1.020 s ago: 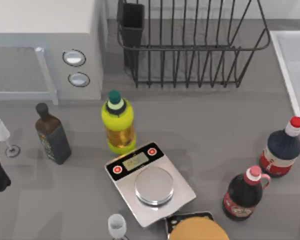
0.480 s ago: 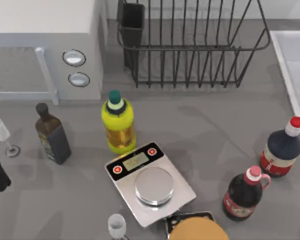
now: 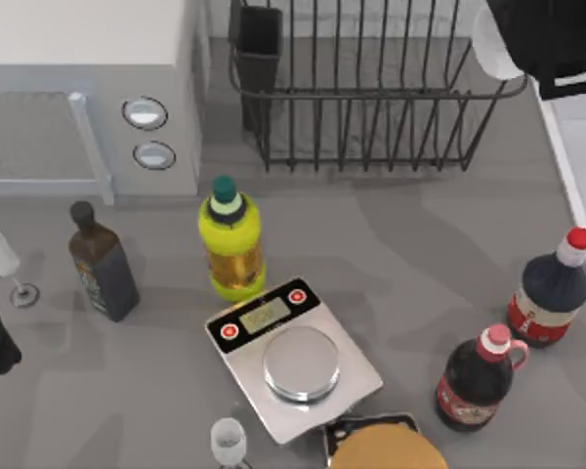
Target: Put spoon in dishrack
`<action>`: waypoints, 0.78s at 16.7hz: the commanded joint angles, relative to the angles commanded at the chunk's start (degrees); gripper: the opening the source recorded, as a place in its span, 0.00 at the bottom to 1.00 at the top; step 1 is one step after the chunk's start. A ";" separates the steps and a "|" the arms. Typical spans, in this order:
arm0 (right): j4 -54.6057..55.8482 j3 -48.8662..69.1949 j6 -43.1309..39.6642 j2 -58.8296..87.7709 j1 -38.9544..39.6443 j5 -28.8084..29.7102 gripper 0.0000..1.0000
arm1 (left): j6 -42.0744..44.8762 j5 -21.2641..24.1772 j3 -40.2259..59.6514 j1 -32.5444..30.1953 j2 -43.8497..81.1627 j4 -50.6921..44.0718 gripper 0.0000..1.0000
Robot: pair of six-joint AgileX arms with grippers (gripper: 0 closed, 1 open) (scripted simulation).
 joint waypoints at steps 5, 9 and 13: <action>12.59 -0.09 3.35 -2.01 14.10 12.33 0.00 | 0.00 0.00 0.00 0.00 0.00 0.00 1.00; 14.64 -0.21 3.75 -2.71 15.86 14.77 0.00 | 0.00 0.00 0.00 0.00 0.00 0.00 1.00; 14.64 -0.17 3.82 -2.36 15.56 14.49 0.00 | 0.00 0.00 0.00 0.00 0.00 0.00 1.00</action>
